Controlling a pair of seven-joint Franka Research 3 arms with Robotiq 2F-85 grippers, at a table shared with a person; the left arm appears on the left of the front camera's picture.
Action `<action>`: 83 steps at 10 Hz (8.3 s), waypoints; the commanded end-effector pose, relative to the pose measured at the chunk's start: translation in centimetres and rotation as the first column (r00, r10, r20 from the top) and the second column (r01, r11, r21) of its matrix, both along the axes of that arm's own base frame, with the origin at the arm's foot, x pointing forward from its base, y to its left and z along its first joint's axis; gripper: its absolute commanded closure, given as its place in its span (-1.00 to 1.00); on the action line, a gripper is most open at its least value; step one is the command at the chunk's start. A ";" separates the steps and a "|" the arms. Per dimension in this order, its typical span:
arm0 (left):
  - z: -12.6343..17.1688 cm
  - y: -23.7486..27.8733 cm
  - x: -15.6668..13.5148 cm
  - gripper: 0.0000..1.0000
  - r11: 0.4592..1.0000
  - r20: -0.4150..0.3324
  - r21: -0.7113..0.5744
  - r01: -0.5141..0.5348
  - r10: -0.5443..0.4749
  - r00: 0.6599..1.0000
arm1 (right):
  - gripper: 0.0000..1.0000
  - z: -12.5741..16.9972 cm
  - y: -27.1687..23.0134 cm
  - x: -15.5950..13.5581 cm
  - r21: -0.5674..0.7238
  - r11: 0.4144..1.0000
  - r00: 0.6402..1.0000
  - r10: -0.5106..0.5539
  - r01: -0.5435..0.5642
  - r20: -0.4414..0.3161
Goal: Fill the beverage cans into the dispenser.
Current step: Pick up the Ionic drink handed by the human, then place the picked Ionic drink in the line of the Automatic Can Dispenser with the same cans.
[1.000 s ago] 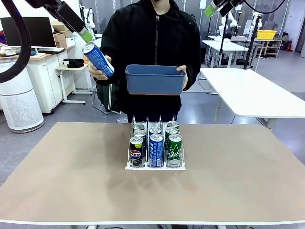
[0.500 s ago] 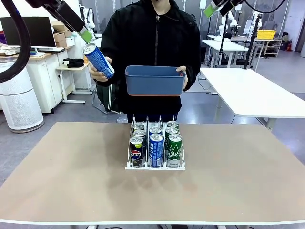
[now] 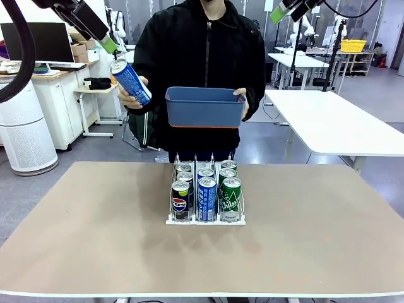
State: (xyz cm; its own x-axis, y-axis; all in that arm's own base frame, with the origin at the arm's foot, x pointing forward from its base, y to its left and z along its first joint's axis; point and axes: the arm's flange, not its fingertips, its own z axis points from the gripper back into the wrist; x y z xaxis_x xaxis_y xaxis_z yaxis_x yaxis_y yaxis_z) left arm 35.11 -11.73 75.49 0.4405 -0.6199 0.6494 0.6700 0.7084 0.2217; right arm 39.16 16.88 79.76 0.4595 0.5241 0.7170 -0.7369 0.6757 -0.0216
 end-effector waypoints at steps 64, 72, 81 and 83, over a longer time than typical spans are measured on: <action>-8.3 -0.4 11.9 1.00 0.995 -0.013 -0.021 0.101 -0.101 0.995 | -1.00 0.1 -0.1 -0.1 0.001 1.000 1.000 -0.001 0.001 0.001; -8.3 -0.4 11.9 1.00 0.995 -0.013 -0.021 0.101 -0.101 0.995 | -1.00 0.1 -0.1 -0.1 0.001 1.000 1.000 -0.001 0.001 0.001; -8.8 -5.3 6.5 -0.15 0.961 -0.204 0.142 0.237 -0.206 0.957 | -1.00 0.1 -0.1 -0.1 0.001 1.000 1.000 -0.001 0.001 0.001; -9.9 -6.6 4.8 0.25 0.928 -0.245 0.165 0.335 -0.290 0.925 | -1.00 0.1 -0.1 -0.1 0.001 1.000 1.000 -0.001 0.001 0.001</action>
State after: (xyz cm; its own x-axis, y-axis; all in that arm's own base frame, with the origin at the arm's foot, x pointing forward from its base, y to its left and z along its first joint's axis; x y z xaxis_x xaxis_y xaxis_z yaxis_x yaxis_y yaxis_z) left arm 40.31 -19.01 65.81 0.3718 -0.8293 0.4172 0.8703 0.4678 0.1541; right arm 39.15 16.89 79.79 0.4590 0.5240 0.7175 -0.7369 0.6756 -0.0220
